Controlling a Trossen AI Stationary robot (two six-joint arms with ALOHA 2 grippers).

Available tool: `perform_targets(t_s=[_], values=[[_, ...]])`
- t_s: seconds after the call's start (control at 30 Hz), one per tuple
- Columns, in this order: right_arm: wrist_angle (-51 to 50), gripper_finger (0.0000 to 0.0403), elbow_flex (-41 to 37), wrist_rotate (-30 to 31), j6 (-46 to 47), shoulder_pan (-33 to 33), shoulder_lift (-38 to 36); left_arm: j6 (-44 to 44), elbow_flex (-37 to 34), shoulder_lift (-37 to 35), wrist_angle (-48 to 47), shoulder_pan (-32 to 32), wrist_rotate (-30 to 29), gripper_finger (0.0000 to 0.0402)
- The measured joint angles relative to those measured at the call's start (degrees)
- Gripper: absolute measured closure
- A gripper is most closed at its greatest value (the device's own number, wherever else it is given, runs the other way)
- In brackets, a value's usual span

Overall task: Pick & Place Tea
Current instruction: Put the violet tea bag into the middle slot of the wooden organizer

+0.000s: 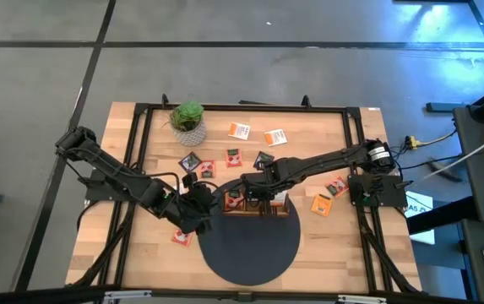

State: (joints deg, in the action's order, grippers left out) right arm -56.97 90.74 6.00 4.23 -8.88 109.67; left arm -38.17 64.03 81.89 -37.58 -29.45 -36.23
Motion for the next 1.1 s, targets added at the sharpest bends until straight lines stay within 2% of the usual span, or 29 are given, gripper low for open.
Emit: perform_targets(t_s=[0.17,0.37,0.47,0.57,0.7,0.87,0.97,1.1], values=[[0.0,0.0345,0.0,0.2,0.2,0.0,0.0,0.0,0.0,0.0,0.0,-0.1,0.0,0.0318],[-0.1,0.0305,0.0,5.9,4.2,0.0,0.0,0.0,0.0,0.0,-0.6,-0.1,0.2,0.0318],[-0.1,0.0295,0.0,6.1,4.6,0.0,0.0,-0.1,0.0,0.0,-1.2,-0.1,0.2,0.0318],[-1.2,0.0291,0.0,4.6,4.5,0.0,0.0,-0.1,0.0,0.0,-1.2,-0.1,0.2,0.0318],[-3.6,0.0292,0.0,3.8,9.4,0.3,-0.9,-0.2,0.0,0.0,-1.2,-0.1,0.3,0.0318],[-3.9,0.0299,-0.4,3.4,12.4,-0.3,-5.3,-0.9,0.0,0.0,-1.4,-0.1,2.3,0.0318],[-0.4,0.0304,-3.8,3.3,13.8,-1.4,-9.4,-2.2,0.0,0.0,-1.5,-0.4,3.0,0.0317],[10.4,0.0310,-12.7,3.0,14.8,-2.4,-16.3,-2.6,0.0,0.0,-1.4,-1.5,1.1,0.0317]])
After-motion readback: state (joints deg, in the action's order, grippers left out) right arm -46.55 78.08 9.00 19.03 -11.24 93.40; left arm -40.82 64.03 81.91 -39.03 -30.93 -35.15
